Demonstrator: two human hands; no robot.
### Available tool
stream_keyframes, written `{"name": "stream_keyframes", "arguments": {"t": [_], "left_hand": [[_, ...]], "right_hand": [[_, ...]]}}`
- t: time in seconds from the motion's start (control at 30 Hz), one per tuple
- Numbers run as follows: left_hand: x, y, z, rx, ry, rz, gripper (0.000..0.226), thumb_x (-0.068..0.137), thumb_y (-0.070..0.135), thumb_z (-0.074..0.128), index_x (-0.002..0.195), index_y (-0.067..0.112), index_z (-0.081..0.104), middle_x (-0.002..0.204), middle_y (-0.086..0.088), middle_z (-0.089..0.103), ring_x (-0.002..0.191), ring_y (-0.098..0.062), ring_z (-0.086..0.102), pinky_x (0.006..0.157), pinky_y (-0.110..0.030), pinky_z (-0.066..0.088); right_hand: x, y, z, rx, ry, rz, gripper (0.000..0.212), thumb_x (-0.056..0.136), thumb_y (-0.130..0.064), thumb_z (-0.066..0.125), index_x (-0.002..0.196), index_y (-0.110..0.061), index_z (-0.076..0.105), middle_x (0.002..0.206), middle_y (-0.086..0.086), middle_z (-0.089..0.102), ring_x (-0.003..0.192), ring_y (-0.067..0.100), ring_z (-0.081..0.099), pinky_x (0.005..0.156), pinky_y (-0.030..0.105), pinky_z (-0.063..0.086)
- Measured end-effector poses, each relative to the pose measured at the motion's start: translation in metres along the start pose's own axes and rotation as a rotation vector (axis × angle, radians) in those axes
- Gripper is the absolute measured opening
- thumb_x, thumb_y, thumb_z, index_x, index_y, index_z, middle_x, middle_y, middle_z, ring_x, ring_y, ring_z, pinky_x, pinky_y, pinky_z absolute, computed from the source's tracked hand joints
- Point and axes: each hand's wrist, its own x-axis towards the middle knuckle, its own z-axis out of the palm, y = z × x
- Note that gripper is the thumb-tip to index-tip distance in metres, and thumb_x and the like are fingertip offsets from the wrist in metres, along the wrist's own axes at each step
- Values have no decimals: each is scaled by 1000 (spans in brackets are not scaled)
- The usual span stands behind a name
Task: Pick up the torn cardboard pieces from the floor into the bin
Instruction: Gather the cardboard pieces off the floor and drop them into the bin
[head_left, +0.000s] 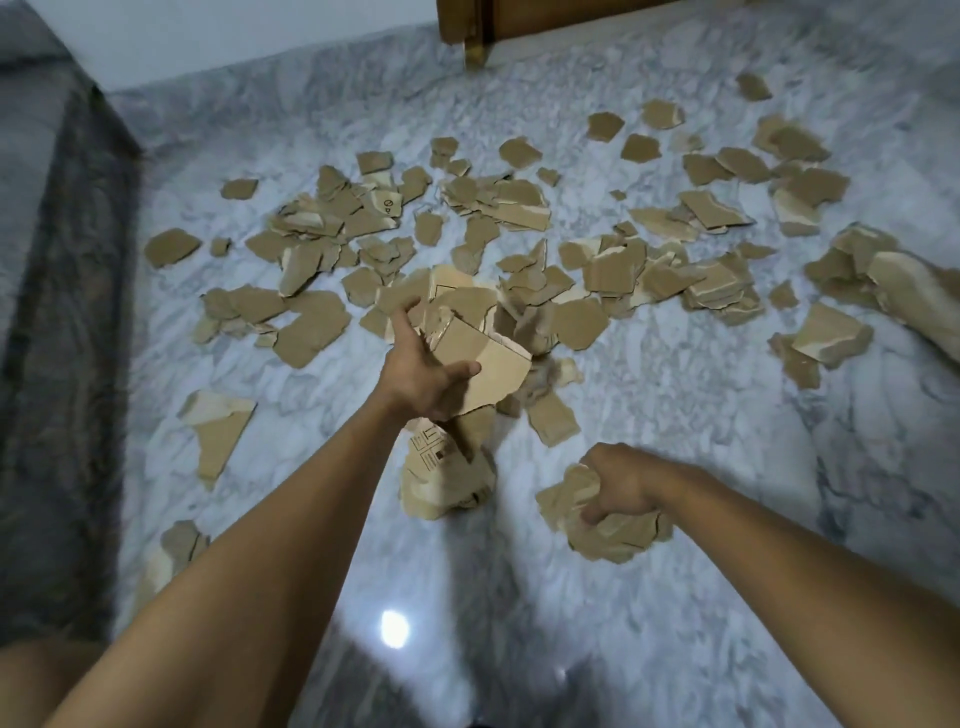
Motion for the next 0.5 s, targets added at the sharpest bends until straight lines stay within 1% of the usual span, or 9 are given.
{"name": "stream_keyframes", "arguments": {"t": [0.03, 0.1, 0.13, 0.2, 0.27, 0.33, 0.37, 0.43, 0.5], "left_hand": [[0, 0, -9, 50, -4, -19, 87, 72, 30, 87, 136, 25, 28, 107, -6, 62, 97, -27, 61, 82, -37, 49], [-1, -3, -30, 260, -71, -43, 74, 71, 37, 86, 131, 18, 46, 117, -5, 63, 107, -28, 59, 90, -39, 49], [-4, -6, -40, 389, -139, -67, 69, 70, 39, 85, 127, 17, 53, 120, -6, 64, 110, -29, 59, 93, -40, 49], [-13, -16, -55, 585, -263, -150, 65, 69, 38, 85, 123, 15, 58, 121, -5, 64, 109, -28, 59, 93, -38, 49], [-26, -30, -66, 662, -361, -245, 67, 65, 40, 87, 122, 17, 59, 119, 0, 63, 105, -24, 58, 91, -36, 49], [-37, -41, -66, 658, -460, -278, 76, 59, 42, 88, 125, 23, 57, 124, 0, 63, 108, -24, 59, 95, -39, 50], [-41, -44, -60, 653, -502, -254, 80, 59, 40, 89, 130, 25, 55, 130, 0, 61, 114, -25, 58, 99, -39, 48], [-45, -48, -42, 668, -550, -158, 87, 64, 30, 90, 140, 24, 47, 139, 0, 53, 127, -25, 50, 107, -34, 41], [-45, -52, -18, 681, -572, -61, 94, 65, 23, 90, 145, 26, 40, 146, -4, 41, 133, -25, 43, 108, -30, 37]], "right_hand": [[1, -5, -7, 26, 28, -13, 71, 74, -42, 84, 129, -14, 50, 120, 3, 59, 104, 22, 59, 90, 36, 52], [4, -22, -20, 38, 74, -58, 76, 74, -44, 83, 134, -12, 48, 126, 5, 57, 108, 23, 57, 92, 37, 52], [6, -32, -24, 36, 85, -85, 74, 75, -43, 83, 133, -12, 48, 126, 6, 57, 107, 23, 57, 92, 37, 51], [13, -51, -31, 30, 93, -118, 64, 78, -40, 82, 126, -10, 51, 122, 8, 58, 103, 24, 57, 88, 36, 51], [21, -63, -37, 20, 114, -107, 51, 80, -38, 81, 112, -10, 52, 113, 8, 60, 97, 24, 57, 81, 35, 50], [29, -63, -43, 15, 148, -61, 45, 81, -36, 81, 104, -10, 52, 107, 9, 60, 96, 26, 59, 80, 35, 49], [33, -60, -47, 1, 169, -36, 44, 81, -36, 81, 104, -9, 54, 107, 9, 60, 98, 28, 61, 81, 34, 50], [42, -52, -51, -14, 205, 4, 47, 81, -39, 80, 106, -9, 55, 112, 11, 60, 103, 30, 62, 83, 35, 51], [54, -47, -50, 35, 220, 40, 54, 79, -44, 80, 111, -10, 53, 121, 14, 57, 109, 32, 60, 86, 36, 51]]}}
